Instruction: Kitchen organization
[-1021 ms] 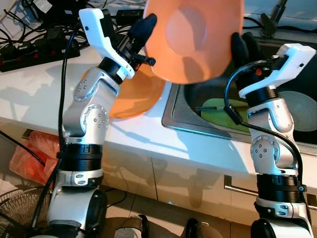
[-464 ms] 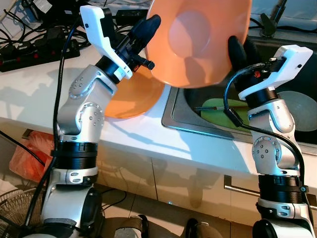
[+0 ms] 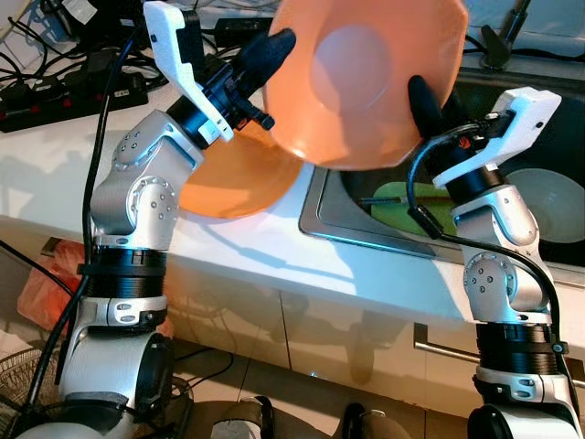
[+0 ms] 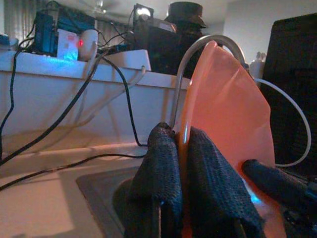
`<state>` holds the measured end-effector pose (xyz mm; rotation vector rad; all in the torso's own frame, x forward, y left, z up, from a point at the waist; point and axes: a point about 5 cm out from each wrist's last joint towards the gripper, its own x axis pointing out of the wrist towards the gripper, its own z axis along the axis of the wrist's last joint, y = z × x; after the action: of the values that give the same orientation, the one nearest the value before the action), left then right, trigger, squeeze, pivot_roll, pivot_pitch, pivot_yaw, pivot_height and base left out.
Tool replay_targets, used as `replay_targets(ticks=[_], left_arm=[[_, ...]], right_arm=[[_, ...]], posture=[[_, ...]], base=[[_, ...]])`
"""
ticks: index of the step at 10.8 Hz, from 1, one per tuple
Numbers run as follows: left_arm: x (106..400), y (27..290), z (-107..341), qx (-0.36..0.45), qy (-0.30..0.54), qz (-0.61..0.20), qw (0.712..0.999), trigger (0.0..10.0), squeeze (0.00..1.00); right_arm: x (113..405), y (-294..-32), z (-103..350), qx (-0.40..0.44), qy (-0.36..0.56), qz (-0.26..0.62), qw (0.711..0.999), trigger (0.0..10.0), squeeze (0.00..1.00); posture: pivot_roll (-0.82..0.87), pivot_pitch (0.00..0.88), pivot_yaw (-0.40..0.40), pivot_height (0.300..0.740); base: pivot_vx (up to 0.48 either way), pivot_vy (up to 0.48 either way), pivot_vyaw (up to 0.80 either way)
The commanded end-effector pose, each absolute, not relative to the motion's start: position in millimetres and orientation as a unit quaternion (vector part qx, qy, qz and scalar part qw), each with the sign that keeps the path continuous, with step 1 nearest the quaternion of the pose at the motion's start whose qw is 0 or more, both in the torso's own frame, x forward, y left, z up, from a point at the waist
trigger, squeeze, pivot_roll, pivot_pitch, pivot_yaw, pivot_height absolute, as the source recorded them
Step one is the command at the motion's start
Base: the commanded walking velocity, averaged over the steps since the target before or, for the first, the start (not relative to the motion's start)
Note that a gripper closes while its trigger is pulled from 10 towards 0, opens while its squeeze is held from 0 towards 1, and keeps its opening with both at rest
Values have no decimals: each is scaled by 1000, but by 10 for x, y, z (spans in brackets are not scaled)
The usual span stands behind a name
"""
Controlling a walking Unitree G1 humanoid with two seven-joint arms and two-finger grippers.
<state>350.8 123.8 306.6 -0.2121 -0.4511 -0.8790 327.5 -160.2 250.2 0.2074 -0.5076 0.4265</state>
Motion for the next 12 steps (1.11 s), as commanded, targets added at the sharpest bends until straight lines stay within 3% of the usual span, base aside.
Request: replay_targets(ticks=[1,3,4,5,9,10,12], left_arm=[[3492,1217,3140,-84,-229,-431,869,10000,0],[3515,1173,3048,-52,-219,-428,876,10000,0],[3527,1173,3039,-51,-217,-424,878,10000,408],[3546,1181,3033,-55,-213,-419,881,10000,1000],[3581,1209,3038,-51,-225,-393,890,10000,1000],[3607,1243,3040,-50,-230,-368,900,10000,0],[3629,1301,3076,-54,-242,-340,907,10000,0]], right_arm=[[3259,-1582,2484,105,-247,221,938,0,0],[3248,-1563,2482,107,-247,228,936,0,0],[3246,-1557,2478,108,-246,231,935,0,0],[3244,-1553,2477,109,-246,231,935,0,0],[3226,-1524,2460,118,-245,239,932,0,0],[3226,-1523,2450,122,-243,237,933,0,0],[3253,-1575,2443,125,-241,214,938,0,0]], posture=[[119,157,45,740],[120,151,44,740],[119,150,44,740],[119,149,45,740],[121,150,45,740],[122,154,44,740],[123,159,44,740]], base=[[0,0,0],[0,0,0],[0,0,0],[0,0,0],[0,0,0],[0,0,0],[0,0,0]])
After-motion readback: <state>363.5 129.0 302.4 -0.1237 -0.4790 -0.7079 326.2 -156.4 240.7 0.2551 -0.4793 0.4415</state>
